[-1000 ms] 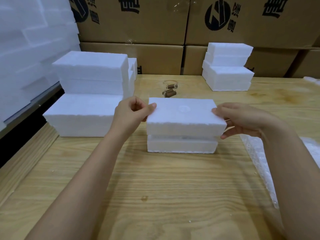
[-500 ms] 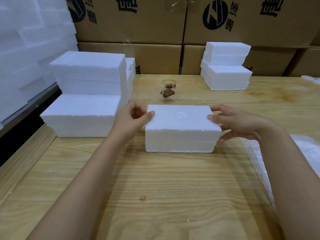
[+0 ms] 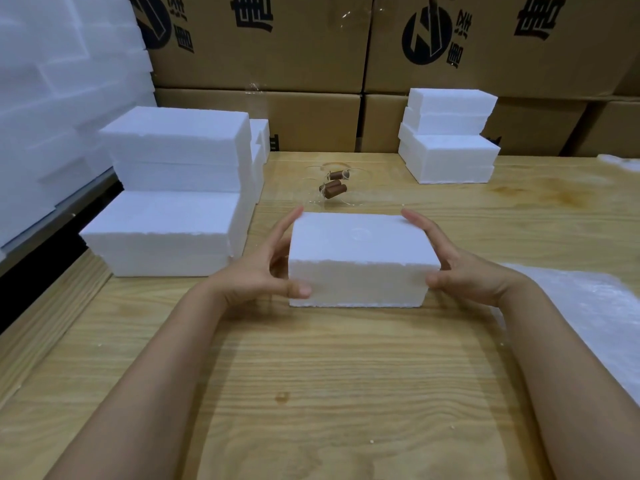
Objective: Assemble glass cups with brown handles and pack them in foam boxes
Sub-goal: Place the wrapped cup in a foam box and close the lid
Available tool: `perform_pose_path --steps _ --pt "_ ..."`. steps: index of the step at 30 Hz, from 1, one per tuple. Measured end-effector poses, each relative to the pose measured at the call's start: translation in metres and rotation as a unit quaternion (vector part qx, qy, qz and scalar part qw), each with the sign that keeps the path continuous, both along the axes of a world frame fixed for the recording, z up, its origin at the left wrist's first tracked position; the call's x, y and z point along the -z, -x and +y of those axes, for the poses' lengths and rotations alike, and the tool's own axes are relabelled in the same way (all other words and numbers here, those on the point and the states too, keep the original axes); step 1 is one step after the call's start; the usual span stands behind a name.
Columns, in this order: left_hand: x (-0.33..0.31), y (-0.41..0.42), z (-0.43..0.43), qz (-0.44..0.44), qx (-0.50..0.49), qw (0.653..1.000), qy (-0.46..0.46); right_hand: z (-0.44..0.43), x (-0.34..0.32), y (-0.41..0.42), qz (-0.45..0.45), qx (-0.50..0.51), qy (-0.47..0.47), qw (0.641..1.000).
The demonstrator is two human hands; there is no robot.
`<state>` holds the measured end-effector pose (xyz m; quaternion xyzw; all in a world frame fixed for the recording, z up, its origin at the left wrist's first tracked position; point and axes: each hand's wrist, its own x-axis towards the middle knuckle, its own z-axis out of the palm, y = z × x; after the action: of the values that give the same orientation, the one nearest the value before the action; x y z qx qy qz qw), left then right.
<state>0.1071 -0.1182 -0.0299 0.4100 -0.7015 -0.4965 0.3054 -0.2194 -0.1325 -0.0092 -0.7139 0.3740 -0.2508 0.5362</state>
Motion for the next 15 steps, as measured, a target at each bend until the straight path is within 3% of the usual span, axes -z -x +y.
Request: perform_pose_path --steps 4,15 --pt "0.0027 0.0035 -0.0034 -0.052 -0.03 0.998 0.031 -0.0023 -0.0012 -0.0024 0.059 0.007 0.033 0.998" --pt "0.0019 0.0047 -0.001 -0.006 -0.081 0.996 0.038 -0.0025 0.0009 -0.0085 0.068 0.04 0.049 0.996"
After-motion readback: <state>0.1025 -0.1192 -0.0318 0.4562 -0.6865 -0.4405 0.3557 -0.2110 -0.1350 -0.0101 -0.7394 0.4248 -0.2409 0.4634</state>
